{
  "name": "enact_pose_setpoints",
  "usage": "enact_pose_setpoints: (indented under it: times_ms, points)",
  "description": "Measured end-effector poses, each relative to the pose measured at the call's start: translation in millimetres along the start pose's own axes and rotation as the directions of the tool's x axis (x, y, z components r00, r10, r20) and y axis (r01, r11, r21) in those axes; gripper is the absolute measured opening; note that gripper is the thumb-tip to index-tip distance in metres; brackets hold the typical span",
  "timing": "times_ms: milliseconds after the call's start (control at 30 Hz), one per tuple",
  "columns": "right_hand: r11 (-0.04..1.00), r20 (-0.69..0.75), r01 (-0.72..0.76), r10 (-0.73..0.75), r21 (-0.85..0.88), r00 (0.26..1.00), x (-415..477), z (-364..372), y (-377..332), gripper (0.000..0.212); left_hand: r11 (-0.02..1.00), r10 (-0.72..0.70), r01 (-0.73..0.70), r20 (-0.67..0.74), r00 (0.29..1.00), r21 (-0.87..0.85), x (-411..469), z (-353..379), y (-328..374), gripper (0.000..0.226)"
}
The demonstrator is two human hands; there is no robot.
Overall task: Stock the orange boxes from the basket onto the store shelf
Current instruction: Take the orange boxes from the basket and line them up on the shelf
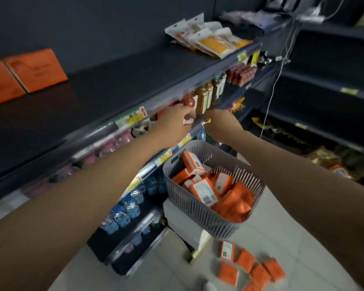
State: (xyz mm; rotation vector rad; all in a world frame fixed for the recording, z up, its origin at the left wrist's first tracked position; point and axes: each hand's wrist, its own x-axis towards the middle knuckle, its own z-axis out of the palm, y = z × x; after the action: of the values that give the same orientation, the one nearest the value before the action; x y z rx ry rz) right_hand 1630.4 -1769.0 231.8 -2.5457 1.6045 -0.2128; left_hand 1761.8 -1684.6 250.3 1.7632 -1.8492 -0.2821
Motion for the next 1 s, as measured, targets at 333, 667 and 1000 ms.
enact_pose_setpoints:
  times_ms: [333,667,1000]
  points:
    - [1.000,0.384,-0.018,0.024,-0.018,0.923,-6.9,81.3,108.4,0.033,0.940,-0.324,0.337,0.465,0.824,0.058,22.1,149.9,-20.6,0.035]
    - [0.999,0.635,0.043,-0.049,0.025,0.771,22.1,151.8,147.4,0.045,0.715,-0.638,0.690,0.505,0.581,0.111,24.8,242.2,-55.0,0.047]
    - [0.996,0.729,-0.041,-0.028,0.076,0.684,37.1,195.8,152.3,0.049,0.464,-0.758,0.877,0.568,0.321,0.123,22.2,280.0,-82.8,0.033]
